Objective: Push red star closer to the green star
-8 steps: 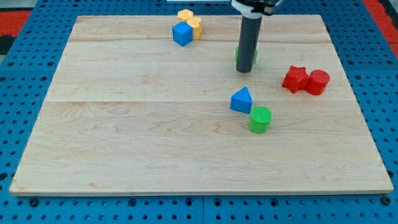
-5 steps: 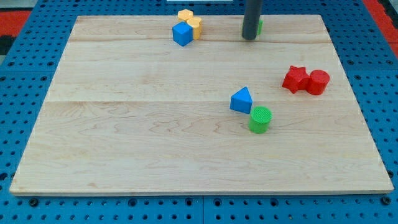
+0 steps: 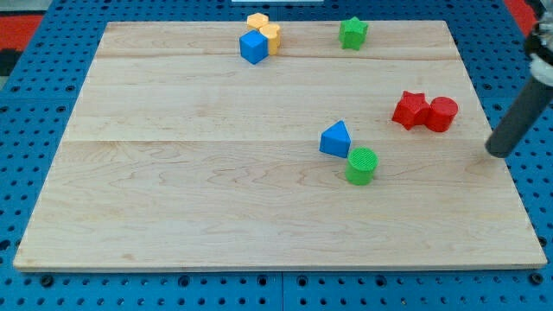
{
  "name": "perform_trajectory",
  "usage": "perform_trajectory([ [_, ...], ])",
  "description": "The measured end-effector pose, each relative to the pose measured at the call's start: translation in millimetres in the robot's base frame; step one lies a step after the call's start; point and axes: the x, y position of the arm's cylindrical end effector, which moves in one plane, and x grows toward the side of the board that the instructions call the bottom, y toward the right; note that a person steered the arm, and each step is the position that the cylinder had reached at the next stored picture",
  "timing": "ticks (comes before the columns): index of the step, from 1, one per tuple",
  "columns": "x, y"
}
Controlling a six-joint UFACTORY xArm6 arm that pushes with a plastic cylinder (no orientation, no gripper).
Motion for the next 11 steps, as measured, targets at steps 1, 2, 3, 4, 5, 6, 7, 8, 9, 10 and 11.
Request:
perform_trajectory([
  [1, -16, -30],
  [2, -45, -37],
  [3, -49, -94],
  [4, -50, -101],
  [5, -50, -73],
  [6, -67, -61],
  [7, -69, -122],
  [8, -80, -140],
  [9, -97, -121],
  [10, -112, -111],
  [11, -142, -106],
])
